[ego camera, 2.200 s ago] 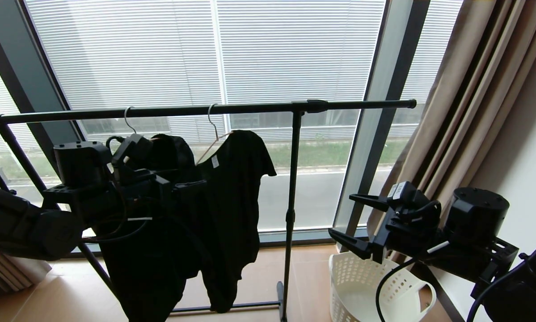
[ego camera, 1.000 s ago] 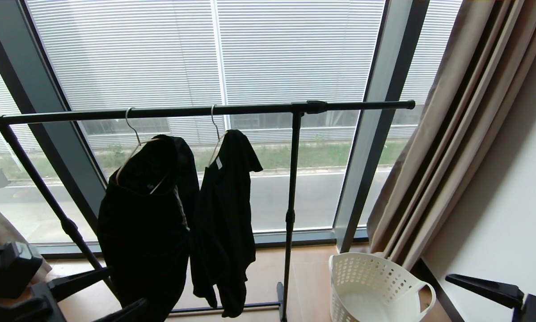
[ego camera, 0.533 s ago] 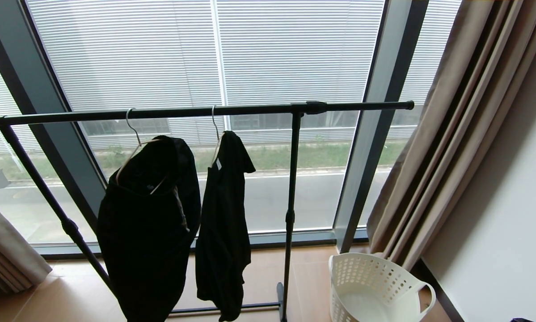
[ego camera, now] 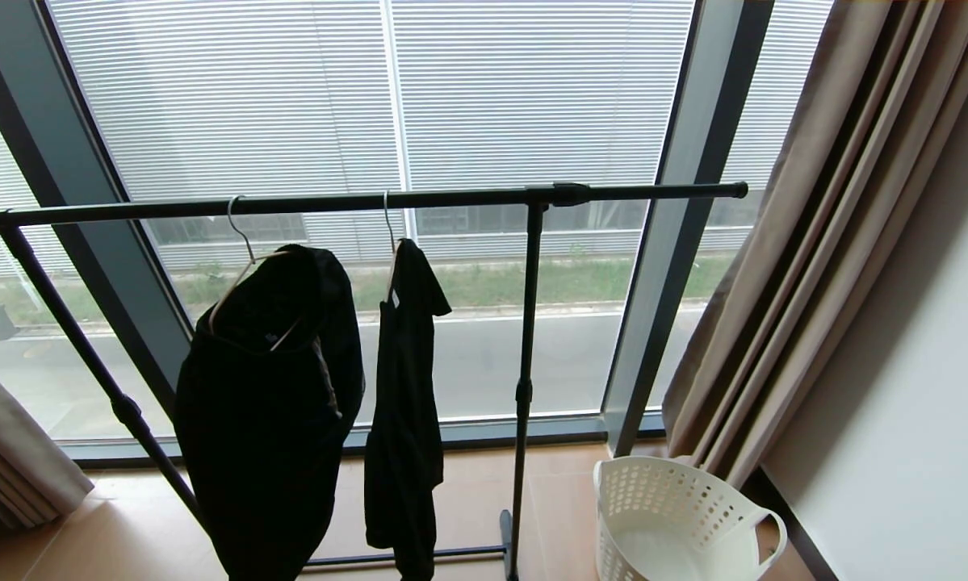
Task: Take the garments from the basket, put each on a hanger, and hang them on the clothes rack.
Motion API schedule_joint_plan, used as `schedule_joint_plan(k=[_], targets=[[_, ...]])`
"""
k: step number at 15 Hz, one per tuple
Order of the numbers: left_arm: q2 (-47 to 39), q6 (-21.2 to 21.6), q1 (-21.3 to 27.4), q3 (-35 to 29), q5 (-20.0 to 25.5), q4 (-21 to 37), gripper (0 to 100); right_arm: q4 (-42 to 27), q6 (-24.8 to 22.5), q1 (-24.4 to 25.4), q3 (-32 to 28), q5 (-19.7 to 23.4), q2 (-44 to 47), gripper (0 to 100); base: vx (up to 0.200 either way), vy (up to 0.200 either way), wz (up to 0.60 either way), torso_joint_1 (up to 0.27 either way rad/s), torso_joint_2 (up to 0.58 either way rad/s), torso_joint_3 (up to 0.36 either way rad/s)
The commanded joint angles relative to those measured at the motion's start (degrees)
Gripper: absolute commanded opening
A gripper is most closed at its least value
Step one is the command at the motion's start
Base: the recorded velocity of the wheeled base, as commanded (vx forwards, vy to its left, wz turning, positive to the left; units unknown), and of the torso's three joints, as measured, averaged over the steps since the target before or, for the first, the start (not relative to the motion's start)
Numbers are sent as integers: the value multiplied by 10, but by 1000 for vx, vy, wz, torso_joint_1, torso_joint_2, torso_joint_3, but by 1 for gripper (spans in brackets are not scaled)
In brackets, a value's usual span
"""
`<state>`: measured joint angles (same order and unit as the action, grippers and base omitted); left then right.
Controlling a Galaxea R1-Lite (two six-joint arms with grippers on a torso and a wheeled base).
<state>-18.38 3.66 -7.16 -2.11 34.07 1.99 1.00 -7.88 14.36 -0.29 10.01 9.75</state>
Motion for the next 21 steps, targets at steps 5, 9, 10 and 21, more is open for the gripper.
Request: schedule_joint_plan(k=[5, 9, 10, 21], targets=[[142, -37, 44, -1, -20, -1, 100, 1, 1, -1, -1, -1, -40, 100, 0, 0, 0, 0, 0, 0], [167, -30, 83, -1, -25, -1, 100, 4, 4, -1, 0, -3, -44, 100, 0, 0, 0, 0, 0, 0], [170, -32, 80, -1, -23, -1, 100, 4, 5, -1, 0, -3, -44, 100, 0, 0, 0, 0, 0, 0], [179, -33, 73, 6, -324, -1, 100, 37, 11, -97, 3, -330, -44, 100, 0, 0, 0, 0, 0, 0]])
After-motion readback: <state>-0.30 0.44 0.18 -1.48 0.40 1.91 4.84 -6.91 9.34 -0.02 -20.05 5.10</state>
